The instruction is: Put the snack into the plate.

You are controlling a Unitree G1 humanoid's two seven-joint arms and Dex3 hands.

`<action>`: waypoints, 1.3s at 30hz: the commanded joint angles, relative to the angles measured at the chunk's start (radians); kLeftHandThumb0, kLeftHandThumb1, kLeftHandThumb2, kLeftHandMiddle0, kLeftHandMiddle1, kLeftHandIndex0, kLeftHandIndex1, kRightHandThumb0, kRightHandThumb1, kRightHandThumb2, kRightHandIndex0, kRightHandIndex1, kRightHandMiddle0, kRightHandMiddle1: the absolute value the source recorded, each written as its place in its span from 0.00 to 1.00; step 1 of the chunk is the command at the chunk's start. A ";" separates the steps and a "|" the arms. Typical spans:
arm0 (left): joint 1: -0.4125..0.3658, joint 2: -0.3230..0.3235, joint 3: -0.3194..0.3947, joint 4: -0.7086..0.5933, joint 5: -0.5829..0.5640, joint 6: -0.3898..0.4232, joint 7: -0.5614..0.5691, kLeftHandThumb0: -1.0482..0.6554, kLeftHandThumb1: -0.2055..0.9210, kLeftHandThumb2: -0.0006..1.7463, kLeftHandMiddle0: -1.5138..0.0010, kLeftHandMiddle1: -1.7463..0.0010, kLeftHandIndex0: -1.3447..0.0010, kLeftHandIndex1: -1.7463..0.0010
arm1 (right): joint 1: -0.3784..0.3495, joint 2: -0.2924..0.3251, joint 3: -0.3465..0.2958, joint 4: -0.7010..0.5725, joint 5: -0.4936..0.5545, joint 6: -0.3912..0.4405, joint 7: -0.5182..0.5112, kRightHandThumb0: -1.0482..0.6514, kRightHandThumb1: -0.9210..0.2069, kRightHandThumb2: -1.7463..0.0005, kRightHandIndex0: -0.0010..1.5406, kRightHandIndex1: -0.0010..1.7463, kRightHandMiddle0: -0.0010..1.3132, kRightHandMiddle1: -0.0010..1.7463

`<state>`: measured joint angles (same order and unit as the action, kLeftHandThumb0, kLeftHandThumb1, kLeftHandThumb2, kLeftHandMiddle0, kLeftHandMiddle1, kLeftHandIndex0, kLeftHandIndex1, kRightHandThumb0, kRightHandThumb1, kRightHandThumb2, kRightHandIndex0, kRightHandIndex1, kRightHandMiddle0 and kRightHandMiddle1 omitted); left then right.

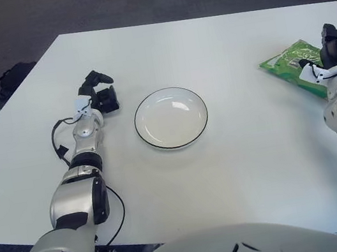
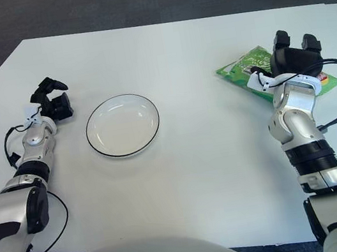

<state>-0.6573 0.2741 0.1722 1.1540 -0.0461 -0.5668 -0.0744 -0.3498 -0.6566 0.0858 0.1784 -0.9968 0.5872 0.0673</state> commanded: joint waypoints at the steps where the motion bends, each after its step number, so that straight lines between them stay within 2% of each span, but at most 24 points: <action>1: 0.067 -0.006 -0.021 0.045 0.030 -0.009 -0.013 0.34 0.47 0.75 0.16 0.00 0.55 0.00 | -0.044 0.011 0.002 0.117 0.041 -0.007 -0.029 0.06 0.00 0.37 0.00 0.00 0.00 0.00; 6: 0.069 0.002 -0.049 0.045 0.072 -0.039 0.018 0.33 0.47 0.75 0.16 0.00 0.55 0.00 | -0.122 -0.009 0.012 0.333 0.098 -0.069 -0.061 0.06 0.00 0.36 0.00 0.00 0.00 0.00; 11: 0.069 0.009 -0.068 0.048 0.099 -0.055 0.033 0.33 0.46 0.75 0.16 0.00 0.54 0.00 | -0.163 -0.016 0.036 0.426 0.129 -0.085 -0.055 0.05 0.00 0.34 0.00 0.00 0.00 0.00; 21: 0.076 0.022 -0.104 0.054 0.150 -0.108 0.081 0.34 0.48 0.74 0.17 0.00 0.56 0.00 | -0.189 -0.022 0.061 0.481 0.229 -0.129 0.046 0.04 0.00 0.32 0.00 0.00 0.00 0.00; 27: 0.076 0.027 -0.116 0.059 0.166 -0.119 0.102 0.34 0.49 0.73 0.17 0.00 0.56 0.00 | -0.184 -0.029 0.054 0.499 0.306 -0.232 0.065 0.02 0.00 0.32 0.00 0.00 0.00 0.00; 32: 0.076 0.027 -0.118 0.062 0.165 -0.127 0.107 0.34 0.49 0.73 0.17 0.00 0.56 0.00 | -0.221 -0.027 0.073 0.562 0.346 -0.317 0.082 0.00 0.00 0.33 0.00 0.00 0.00 0.00; 39: 0.077 0.028 -0.129 0.063 0.180 -0.131 0.133 0.34 0.49 0.73 0.17 0.00 0.56 0.00 | -0.246 -0.017 0.083 0.545 0.392 -0.347 0.134 0.01 0.00 0.33 0.00 0.00 0.01 0.01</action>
<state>-0.6521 0.3221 0.0567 1.1790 0.1131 -0.6996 0.0439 -0.6071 -0.7059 0.1533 0.7206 -0.6453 0.2622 0.1534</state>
